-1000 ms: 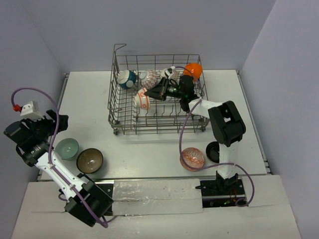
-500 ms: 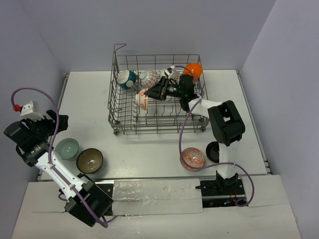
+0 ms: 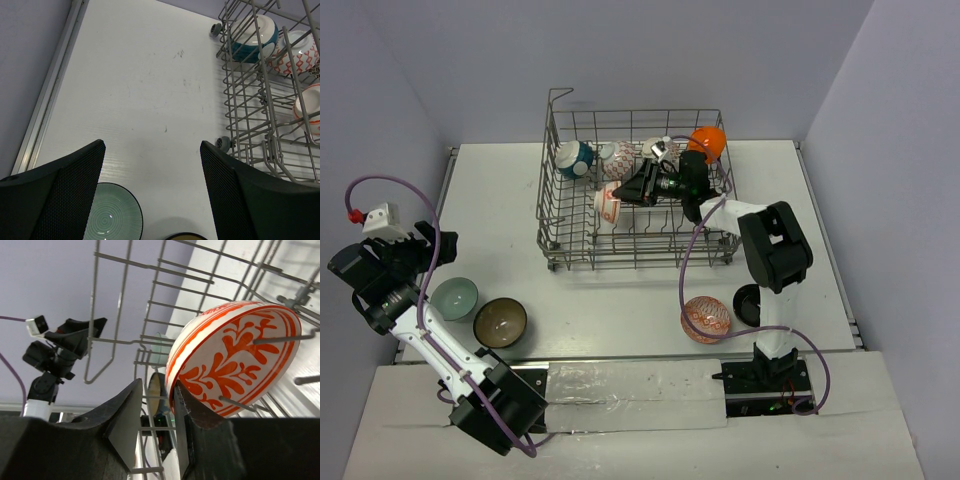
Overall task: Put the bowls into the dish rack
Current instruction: Insert the bowl into the dish rack.
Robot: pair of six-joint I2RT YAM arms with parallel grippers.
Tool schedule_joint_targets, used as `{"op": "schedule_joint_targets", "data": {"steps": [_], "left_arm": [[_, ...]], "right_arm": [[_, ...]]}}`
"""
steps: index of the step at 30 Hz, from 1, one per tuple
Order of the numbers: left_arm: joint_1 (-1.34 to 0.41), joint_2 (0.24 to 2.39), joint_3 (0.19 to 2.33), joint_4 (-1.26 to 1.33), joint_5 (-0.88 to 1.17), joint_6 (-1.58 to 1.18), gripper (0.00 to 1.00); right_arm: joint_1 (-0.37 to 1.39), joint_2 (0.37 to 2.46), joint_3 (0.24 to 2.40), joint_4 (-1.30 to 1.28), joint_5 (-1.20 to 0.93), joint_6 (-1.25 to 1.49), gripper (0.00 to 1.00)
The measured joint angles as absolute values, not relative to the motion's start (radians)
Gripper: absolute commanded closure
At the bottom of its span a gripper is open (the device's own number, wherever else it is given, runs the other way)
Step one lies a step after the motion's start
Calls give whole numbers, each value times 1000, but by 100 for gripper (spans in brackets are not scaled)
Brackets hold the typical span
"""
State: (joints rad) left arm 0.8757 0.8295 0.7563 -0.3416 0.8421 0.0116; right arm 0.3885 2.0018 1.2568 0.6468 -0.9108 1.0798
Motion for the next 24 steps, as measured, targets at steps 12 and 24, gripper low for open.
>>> {"op": "schedule_joint_targets", "data": {"steps": [12, 24], "left_arm": [[876, 829, 756, -350, 852, 19, 17], [876, 828, 756, -364, 860, 26, 17]], "right_arm": [[362, 1953, 1258, 401, -905, 899, 44], [322, 1866, 1281, 268, -908, 776, 39]]}}
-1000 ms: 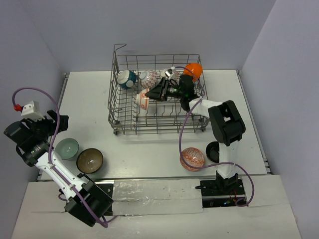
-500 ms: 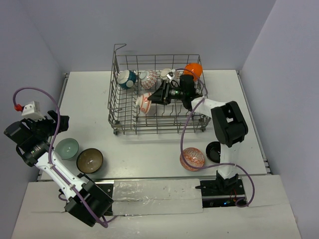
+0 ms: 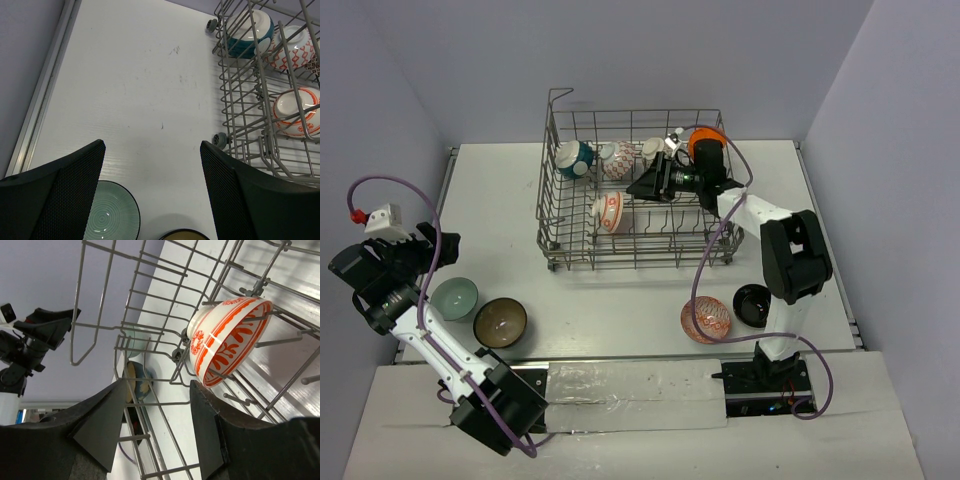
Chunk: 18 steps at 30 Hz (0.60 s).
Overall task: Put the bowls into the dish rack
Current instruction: Insert the bowl into the dish rack.
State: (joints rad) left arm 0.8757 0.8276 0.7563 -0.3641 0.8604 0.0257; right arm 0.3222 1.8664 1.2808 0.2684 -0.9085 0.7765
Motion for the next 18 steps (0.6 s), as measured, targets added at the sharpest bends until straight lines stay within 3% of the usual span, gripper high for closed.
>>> {"op": "schedule_joint_targets", "data": {"steps": [13, 18], "left_arm": [[867, 781, 758, -387, 884, 54, 16], [826, 785, 810, -437, 839, 65, 16]], "right_arm": [[295, 1773, 1402, 54, -1150, 579, 40], [304, 1695, 1586, -273, -1198, 275, 39]]}}
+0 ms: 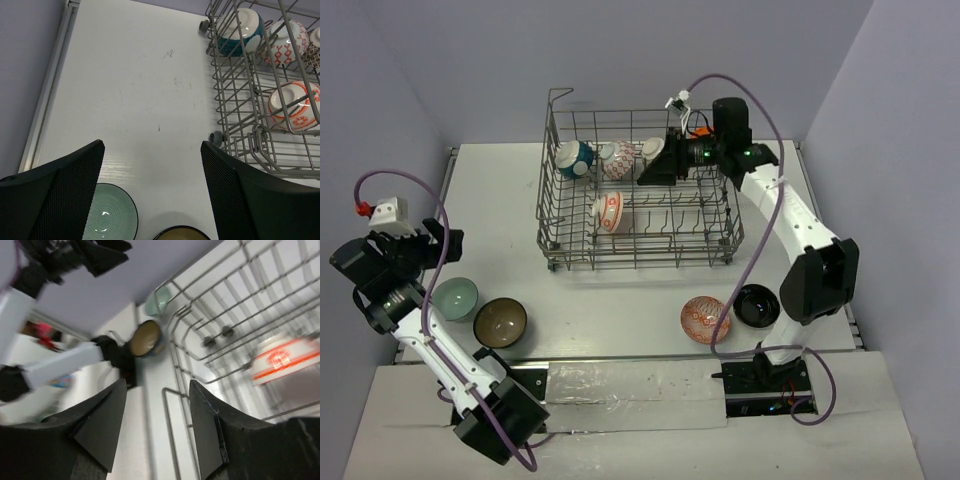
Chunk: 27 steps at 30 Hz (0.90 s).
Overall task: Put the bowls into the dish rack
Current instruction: Insert the bowl into the dish rack, then pick up the bowl from the corner of the board.
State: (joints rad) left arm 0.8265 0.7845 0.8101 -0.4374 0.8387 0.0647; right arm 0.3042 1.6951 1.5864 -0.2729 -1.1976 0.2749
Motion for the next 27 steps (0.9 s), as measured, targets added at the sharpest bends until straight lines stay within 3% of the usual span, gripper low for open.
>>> {"op": "schedule_joint_targets", "data": {"steps": [4, 8, 15, 22, 27], "left_arm": [[818, 823, 882, -488, 799, 67, 16], [817, 875, 937, -540, 759, 62, 15], [815, 873, 966, -575, 712, -18, 16], [823, 815, 965, -575, 641, -77, 14], [823, 777, 965, -586, 597, -80, 14]], "right_arm": [[399, 1624, 1723, -580, -1063, -90, 39], [612, 1491, 1620, -743, -913, -330, 39], [825, 1354, 1357, -787, -713, -524, 37], [914, 1375, 1341, -743, -611, -624, 36], [944, 1499, 1374, -716, -594, -657, 36]]}}
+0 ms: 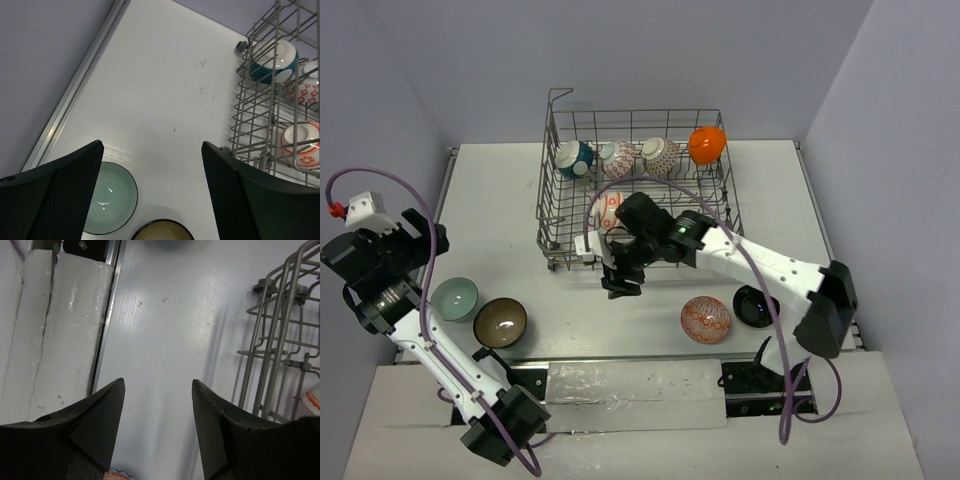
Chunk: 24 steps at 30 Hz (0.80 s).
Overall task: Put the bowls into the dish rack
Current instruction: Pick up the bowl from the corner of the board.
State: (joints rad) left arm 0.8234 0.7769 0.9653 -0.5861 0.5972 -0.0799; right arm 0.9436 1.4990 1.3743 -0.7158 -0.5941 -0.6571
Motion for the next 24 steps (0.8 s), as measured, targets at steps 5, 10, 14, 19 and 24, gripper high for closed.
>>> {"op": "schedule_joint_targets", "data": {"steps": [5, 10, 14, 19, 24], "left_arm": [[823, 808, 969, -625, 543, -66, 15], [824, 822, 963, -664, 480, -15, 15], [824, 809, 920, -665, 426, 36, 15], [833, 812, 894, -679, 384, 70, 16], [833, 878, 906, -678, 348, 132, 18]], "right_arm": [[947, 1676, 1473, -720, -598, -659, 36], [947, 1734, 1538, -728, -606, -654, 36], [947, 1730, 1568, -728, -604, -650, 36], [947, 1687, 1569, -763, -559, -647, 36], [947, 1554, 1510, -772, -469, -640, 36]]}}
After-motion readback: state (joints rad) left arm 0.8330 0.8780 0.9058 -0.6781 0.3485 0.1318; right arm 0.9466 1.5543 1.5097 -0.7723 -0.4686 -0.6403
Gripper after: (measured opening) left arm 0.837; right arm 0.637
